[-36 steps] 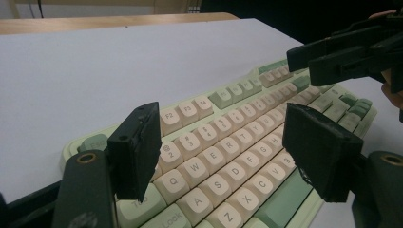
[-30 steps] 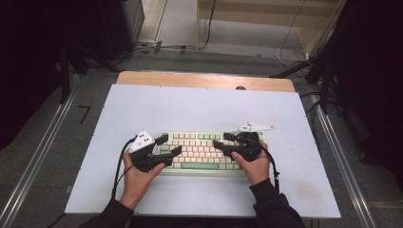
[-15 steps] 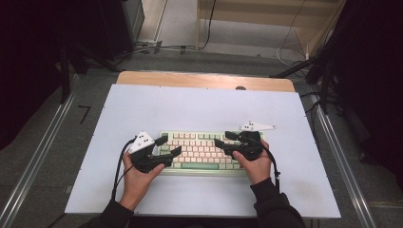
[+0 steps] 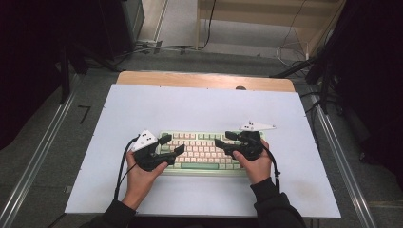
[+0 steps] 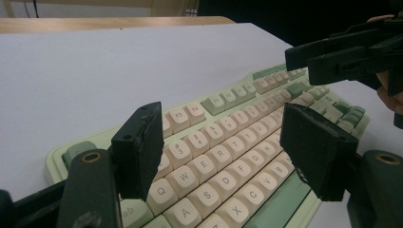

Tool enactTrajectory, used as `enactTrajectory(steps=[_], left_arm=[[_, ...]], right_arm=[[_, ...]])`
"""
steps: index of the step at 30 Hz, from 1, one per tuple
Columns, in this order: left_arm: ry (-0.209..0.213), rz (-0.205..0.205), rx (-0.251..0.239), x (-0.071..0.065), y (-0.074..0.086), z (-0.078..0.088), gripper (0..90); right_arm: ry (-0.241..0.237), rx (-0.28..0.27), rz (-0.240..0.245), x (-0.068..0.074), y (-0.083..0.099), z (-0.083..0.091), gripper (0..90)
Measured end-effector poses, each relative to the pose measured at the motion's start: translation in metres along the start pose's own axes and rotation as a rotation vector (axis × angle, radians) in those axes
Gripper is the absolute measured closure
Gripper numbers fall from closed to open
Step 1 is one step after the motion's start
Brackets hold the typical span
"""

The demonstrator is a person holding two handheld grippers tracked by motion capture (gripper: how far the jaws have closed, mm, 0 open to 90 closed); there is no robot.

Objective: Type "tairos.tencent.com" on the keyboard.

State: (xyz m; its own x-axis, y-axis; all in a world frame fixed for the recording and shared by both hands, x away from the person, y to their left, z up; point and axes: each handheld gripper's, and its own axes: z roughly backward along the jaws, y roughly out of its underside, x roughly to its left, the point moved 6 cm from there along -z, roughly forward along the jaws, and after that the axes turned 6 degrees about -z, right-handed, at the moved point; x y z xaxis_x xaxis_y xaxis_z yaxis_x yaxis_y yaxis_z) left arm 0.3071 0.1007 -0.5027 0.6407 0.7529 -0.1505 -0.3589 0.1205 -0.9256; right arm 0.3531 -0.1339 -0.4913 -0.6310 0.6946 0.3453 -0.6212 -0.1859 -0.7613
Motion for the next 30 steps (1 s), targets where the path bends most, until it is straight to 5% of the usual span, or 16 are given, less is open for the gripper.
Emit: enactTrajectory(steps=[19,25,30], left_arm=[[0.031,0.009,0.025,-0.004,-0.003,-0.010,47.2],[0.023,-0.005,0.038,-0.005,-0.005,-0.014,59.6],[0.019,-0.025,0.105,-0.007,-0.002,-0.020,71.9]], right_arm=[[-0.001,0.000,-0.006,-0.002,0.000,0.000,36.6],[-0.003,0.006,-0.008,-0.002,0.001,0.000,36.6],[0.001,0.008,-0.017,-0.004,0.002,-0.001,36.6]])
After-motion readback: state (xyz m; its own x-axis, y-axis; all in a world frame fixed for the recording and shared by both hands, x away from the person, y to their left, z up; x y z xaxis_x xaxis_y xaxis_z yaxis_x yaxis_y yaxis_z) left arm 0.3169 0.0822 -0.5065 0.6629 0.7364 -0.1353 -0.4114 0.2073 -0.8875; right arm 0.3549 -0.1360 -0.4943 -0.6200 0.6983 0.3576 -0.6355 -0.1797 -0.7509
